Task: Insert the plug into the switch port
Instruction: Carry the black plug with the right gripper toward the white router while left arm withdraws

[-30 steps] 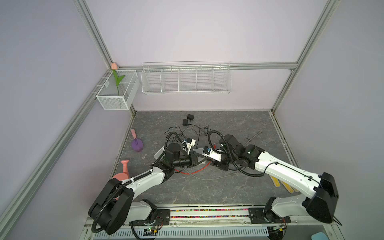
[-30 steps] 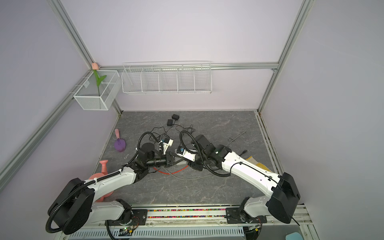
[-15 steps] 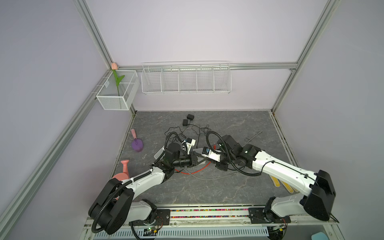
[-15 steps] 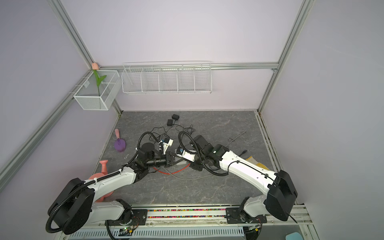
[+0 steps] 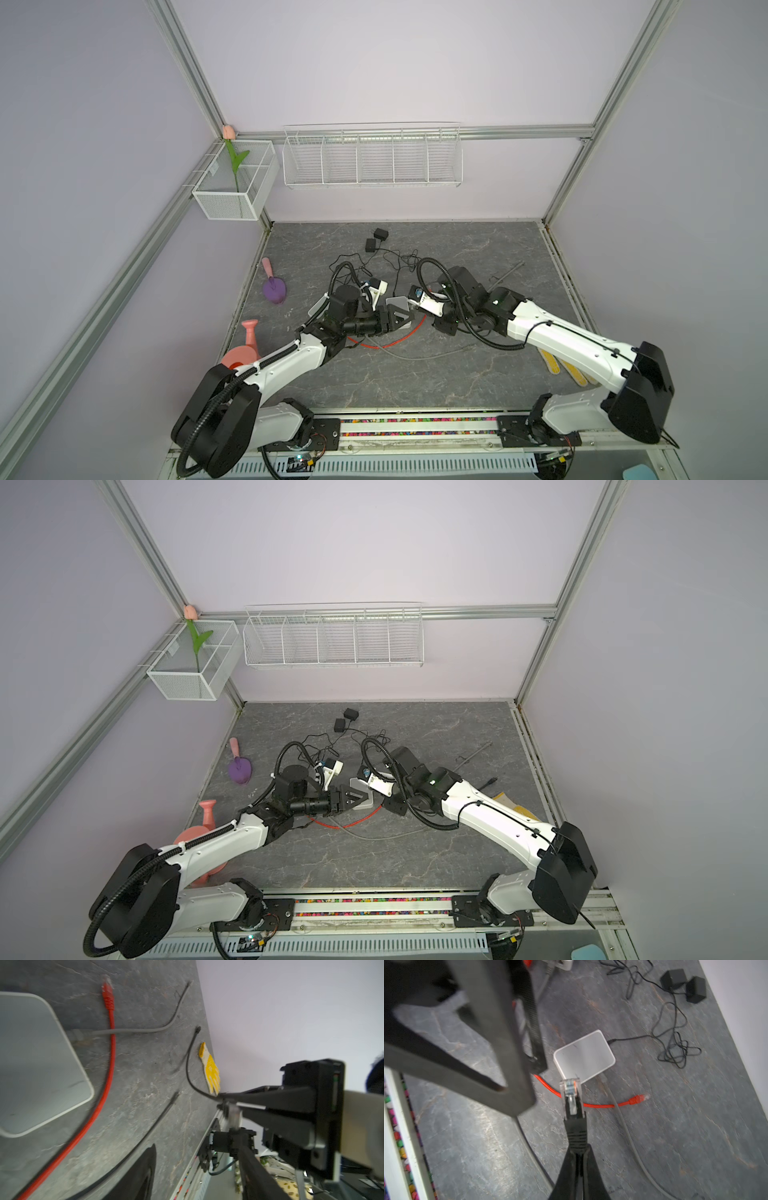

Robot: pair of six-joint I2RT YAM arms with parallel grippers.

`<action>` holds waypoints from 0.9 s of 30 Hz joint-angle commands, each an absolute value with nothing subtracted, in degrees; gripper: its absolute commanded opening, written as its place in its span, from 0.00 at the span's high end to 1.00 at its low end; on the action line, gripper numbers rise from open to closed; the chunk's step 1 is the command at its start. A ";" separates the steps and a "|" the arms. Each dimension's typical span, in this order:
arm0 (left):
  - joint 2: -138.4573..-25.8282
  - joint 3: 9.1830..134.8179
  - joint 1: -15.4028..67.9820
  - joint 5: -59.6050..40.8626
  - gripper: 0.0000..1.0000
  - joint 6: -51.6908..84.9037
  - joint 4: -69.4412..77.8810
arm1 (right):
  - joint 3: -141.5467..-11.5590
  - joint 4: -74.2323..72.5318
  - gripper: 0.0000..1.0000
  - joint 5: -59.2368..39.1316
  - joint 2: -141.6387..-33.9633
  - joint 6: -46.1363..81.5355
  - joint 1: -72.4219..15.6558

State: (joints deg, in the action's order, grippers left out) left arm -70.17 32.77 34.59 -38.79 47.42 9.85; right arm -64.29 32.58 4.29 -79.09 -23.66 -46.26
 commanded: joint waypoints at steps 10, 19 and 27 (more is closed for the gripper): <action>-80.96 38.23 37.59 -28.76 0.37 39.38 2.35 | -68.68 33.97 0.93 20.39 -80.50 -22.70 -41.29; -94.05 41.28 37.71 -28.76 0.37 38.34 6.40 | -69.24 32.89 0.93 18.82 -84.93 -25.33 -40.85; -99.98 41.95 28.26 -31.21 0.38 37.54 10.36 | -68.51 34.59 0.93 16.44 -87.20 -27.71 -41.24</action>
State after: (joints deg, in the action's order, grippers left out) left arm -97.76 41.34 31.42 -31.88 39.13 9.47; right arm -68.31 33.23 18.33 -85.84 -25.69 -41.06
